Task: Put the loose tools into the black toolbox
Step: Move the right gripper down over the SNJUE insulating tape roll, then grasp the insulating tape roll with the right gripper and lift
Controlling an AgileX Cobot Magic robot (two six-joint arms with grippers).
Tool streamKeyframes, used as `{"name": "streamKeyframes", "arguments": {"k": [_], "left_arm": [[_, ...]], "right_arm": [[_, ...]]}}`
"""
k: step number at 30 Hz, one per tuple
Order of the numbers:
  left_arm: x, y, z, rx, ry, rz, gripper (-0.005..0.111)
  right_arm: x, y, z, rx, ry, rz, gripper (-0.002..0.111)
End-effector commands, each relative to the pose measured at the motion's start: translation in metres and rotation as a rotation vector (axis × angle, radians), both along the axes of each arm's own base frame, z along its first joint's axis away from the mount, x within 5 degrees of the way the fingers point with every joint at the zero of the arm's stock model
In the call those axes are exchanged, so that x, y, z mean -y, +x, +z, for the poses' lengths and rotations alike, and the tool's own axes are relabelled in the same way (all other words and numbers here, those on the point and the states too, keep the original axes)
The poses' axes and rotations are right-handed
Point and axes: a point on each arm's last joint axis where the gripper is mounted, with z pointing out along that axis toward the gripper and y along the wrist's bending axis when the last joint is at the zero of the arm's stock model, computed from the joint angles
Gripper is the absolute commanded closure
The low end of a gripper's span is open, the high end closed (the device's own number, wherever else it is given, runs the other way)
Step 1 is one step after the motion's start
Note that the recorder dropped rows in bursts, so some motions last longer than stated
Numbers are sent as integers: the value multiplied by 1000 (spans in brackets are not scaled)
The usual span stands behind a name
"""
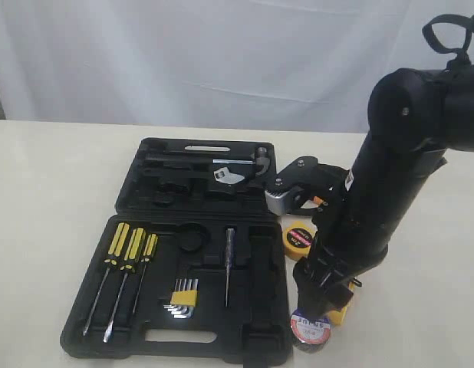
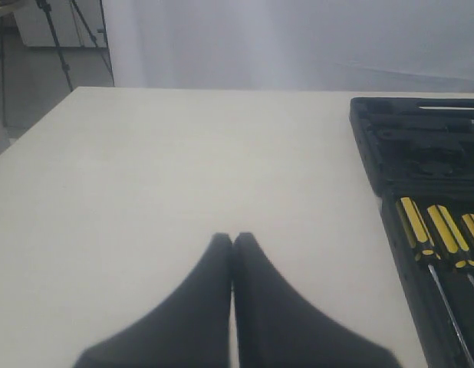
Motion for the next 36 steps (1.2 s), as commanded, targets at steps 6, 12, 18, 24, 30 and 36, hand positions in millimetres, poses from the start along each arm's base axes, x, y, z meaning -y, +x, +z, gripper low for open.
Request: {"name": "streamKeyframes", "arguments": {"k": [6, 12, 18, 24, 30, 36], "left_arm": [[1, 0, 0, 9, -11, -5, 107], [1, 0, 0, 9, -11, -5, 107], [1, 0, 0, 9, -11, -5, 107], [1, 0, 0, 9, -11, -5, 107], [1, 0, 0, 9, -11, -5, 107], [1, 0, 0, 9, -11, -5, 107]], "right_arm": [[2, 3, 1, 36, -4, 84, 30], [1, 7, -15, -19, -7, 100, 30], [0, 12, -36, -84, -8, 113, 30], [-3, 14, -53, -136, -13, 131, 30], [-19, 17, -62, -99, -85, 262, 30], [-24, 19, -71, -98, -125, 288, 30]]}}
